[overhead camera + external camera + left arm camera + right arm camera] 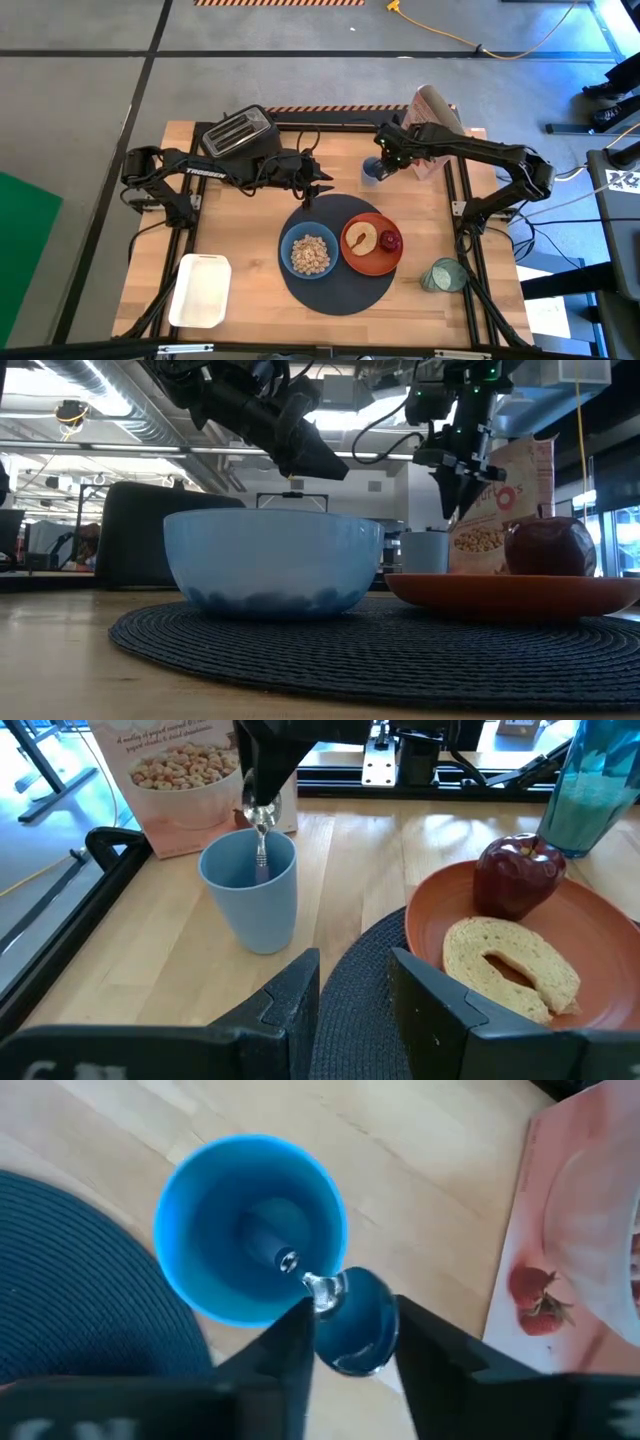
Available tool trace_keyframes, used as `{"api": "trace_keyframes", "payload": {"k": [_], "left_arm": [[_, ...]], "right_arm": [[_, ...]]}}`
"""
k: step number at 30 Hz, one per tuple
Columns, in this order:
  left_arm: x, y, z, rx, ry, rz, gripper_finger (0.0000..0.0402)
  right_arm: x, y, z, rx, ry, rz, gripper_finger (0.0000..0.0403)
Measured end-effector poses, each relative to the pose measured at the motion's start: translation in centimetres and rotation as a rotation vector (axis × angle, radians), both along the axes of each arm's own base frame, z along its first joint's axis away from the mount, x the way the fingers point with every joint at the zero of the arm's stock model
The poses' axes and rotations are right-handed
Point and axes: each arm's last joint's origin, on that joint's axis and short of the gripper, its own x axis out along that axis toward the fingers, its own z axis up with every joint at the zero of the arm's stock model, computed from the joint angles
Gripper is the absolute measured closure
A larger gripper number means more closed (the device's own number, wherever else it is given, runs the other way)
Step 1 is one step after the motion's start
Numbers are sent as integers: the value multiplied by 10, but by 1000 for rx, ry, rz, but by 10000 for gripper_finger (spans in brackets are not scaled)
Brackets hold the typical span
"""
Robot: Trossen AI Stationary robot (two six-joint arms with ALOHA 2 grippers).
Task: Arrange a breakfast setting
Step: Put the purple spoon on the top left of the placemat
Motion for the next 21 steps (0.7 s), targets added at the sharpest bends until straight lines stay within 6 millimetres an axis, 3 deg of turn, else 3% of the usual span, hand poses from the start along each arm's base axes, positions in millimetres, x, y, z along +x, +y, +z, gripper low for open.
{"api": "trace_keyframes", "payload": {"k": [9, 16, 21], "left_arm": [[0, 0, 0, 1, 0, -1, 285], [0, 0, 0, 1, 0, 0, 285], [0, 0, 0, 20, 3, -9, 285]], "right_arm": [[0, 0, 0, 3, -1, 12, 395], [-2, 1, 4, 0, -6, 33, 391], [-6, 4, 31, -21, -41, 64, 400]]}}
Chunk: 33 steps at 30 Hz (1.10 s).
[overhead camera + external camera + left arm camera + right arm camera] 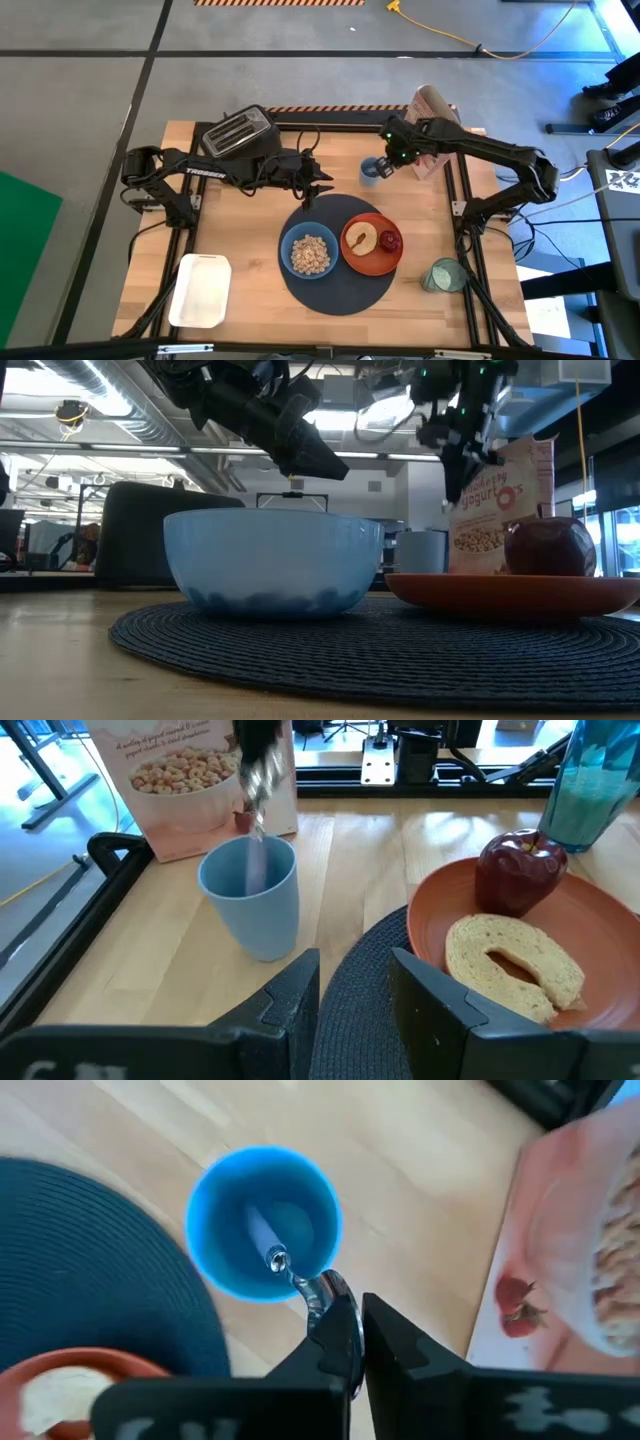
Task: Arrange a breakfast setting
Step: Put the purple spoon on the top left of the placemat
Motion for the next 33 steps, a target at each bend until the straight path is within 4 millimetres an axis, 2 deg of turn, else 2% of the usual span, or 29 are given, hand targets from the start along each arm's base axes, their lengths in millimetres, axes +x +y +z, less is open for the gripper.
{"api": "trace_keyframes", "payload": {"k": [8, 12, 15, 19, 22, 26, 33], "left_arm": [[0, 0, 1, 7, -6, -3, 285], [2, 0, 5, 35, -52, -13, 285], [5, -1, 12, 89, -119, -31, 285], [8, -2, 22, 155, -218, -47, 285], [9, -7, 24, 197, -223, -71, 285], [10, -17, 24, 237, -217, -95, 285], [11, -30, 21, 377, -141, 6, 268]], "right_arm": [[-16, 5, 61, -121, -62, 17, 401], [-15, 14, 80, -146, -108, 65, 401], [-4, 26, 82, -151, -162, 132, 401], [21, 47, 76, -148, -249, 241, 401], [36, 63, 73, -144, -293, 303, 401], [48, 71, 69, -147, -313, 311, 402], [57, 76, 68, -159, -351, 328, 402]]}}
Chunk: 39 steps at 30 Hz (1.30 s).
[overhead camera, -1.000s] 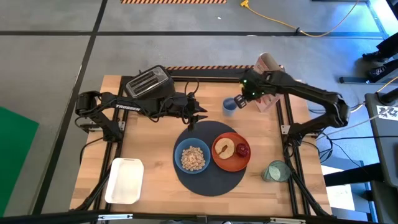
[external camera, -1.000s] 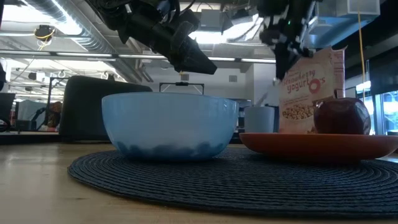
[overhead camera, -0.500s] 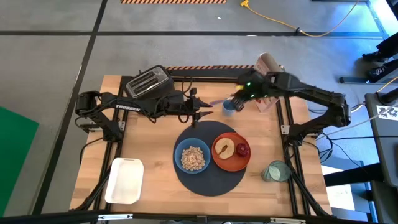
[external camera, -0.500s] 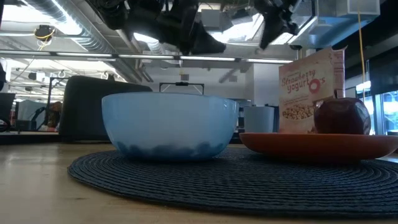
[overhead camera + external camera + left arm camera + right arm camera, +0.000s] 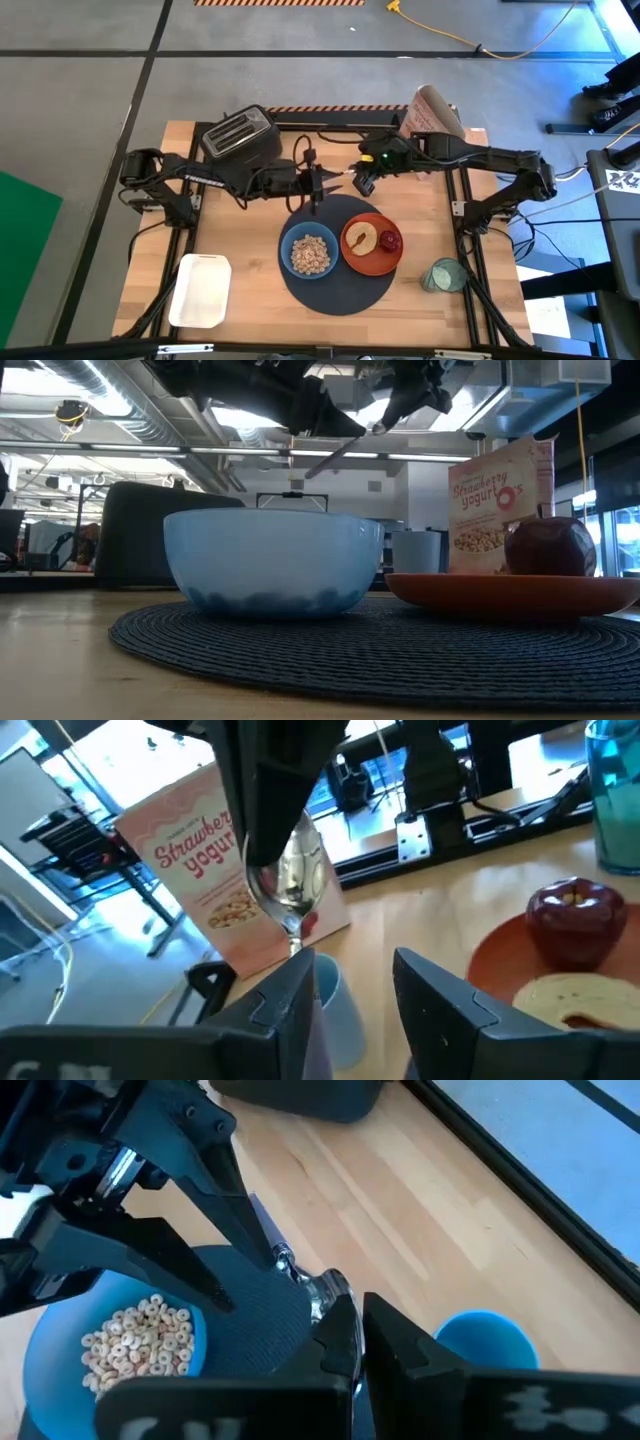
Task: Arrange a breakfast setting
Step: Put the purple spoon on the top left of the placemat
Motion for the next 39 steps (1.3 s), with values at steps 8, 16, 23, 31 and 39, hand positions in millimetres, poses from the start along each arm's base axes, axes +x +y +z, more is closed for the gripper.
{"api": "trace_keyframes", "payload": {"k": [8, 16, 23, 31, 39], "left_arm": [[-2, 3, -2, 25, 21, 119, 260], [-1, 6, -5, -169, 19, -153, 261], [-5, 25, -4, -383, -4, -236, 262], [-7, 30, -8, -452, 26, -254, 323], [-7, 32, -9, -464, 29, -195, 368]], "right_arm": [[-3, 1, -3, -51, 66, 114, 402], [-4, 3, -4, -110, 110, 310, 403], [-1, 4, -2, -158, 84, 394, 403], [0, 3, -1, -195, 75, 427, 403], [0, 3, 0, -192, 74, 423, 391]]}}
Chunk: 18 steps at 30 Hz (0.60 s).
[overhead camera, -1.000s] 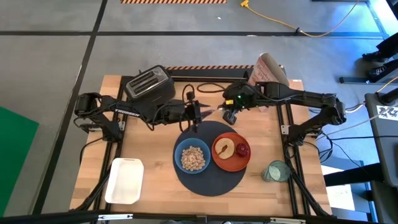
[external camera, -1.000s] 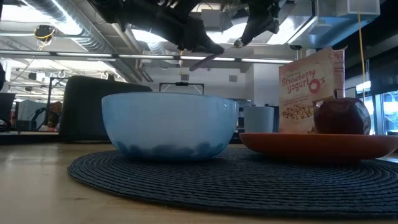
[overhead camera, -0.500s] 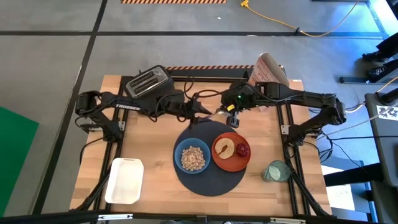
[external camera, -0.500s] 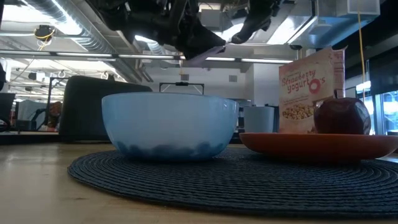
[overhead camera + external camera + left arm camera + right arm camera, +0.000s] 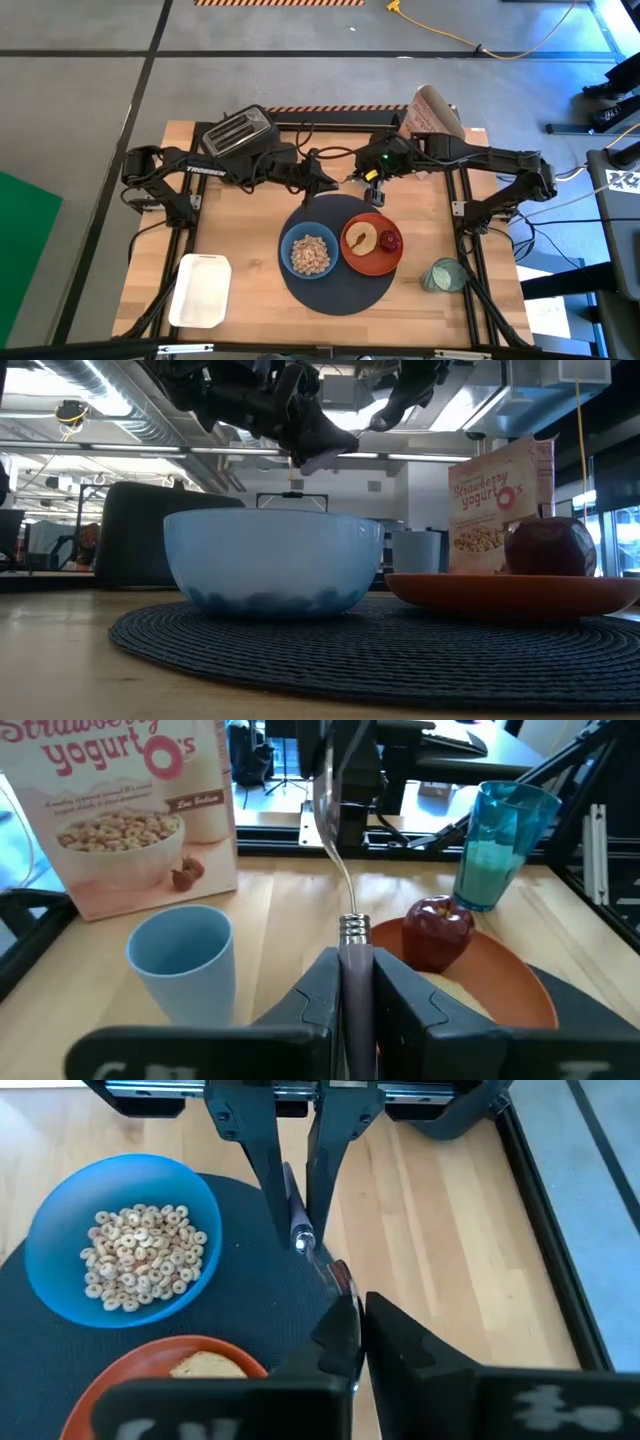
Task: Arrange a breakfast setting
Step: Put the purple spoon on the top left of the placemat
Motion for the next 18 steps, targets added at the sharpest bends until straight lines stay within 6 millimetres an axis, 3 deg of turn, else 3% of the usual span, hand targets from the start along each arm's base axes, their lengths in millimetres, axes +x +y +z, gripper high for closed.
{"api": "trace_keyframes", "payload": {"k": [7, 13, 18], "left_arm": [[-1, 0, -12, -66, 96, 21, 368], [5, 1, -49, -186, 227, 68, 368], [1, 2, -88, -301, 311, 138, 368]], "right_arm": [[1, -2, 5, 16, -55, -95, 294], [-13, -4, 17, -58, -101, -232, 222], [-28, -3, 31, -53, -152, -253, 204]]}}
